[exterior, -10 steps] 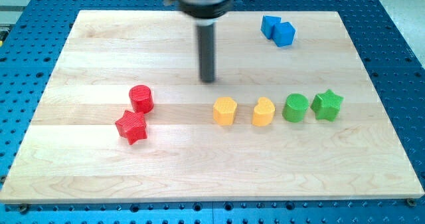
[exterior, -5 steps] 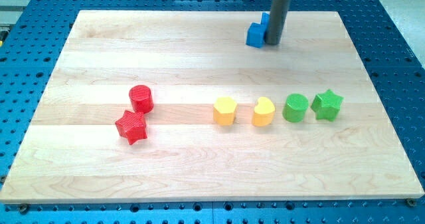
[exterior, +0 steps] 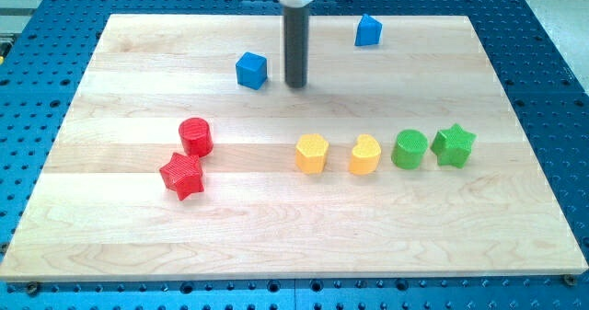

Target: Put the blue cube above the red circle

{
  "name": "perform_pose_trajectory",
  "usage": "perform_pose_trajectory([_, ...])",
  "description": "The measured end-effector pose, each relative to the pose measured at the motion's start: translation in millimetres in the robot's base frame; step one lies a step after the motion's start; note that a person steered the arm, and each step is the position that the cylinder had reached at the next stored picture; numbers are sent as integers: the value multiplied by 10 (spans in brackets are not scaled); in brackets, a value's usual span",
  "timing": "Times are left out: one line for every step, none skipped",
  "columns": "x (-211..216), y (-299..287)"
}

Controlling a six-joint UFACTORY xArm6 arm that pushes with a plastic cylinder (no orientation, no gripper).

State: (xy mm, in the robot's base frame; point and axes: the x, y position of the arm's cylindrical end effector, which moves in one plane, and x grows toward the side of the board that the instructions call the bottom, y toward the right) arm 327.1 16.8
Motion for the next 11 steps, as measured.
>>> perform_pose_trajectory([-202,-308])
perform_pose_trajectory([403,-620])
perform_pose_trajectory([219,-503])
perform_pose_trajectory([-276,-443])
perform_pose_trajectory([-201,-874])
perform_pose_trajectory([204,-1043])
perform_pose_trajectory([346,-851])
perform_pose_trajectory([446,-810])
perform_pose_trajectory([622,-855])
perform_pose_trajectory([658,-955])
perform_pose_trajectory([628,-824])
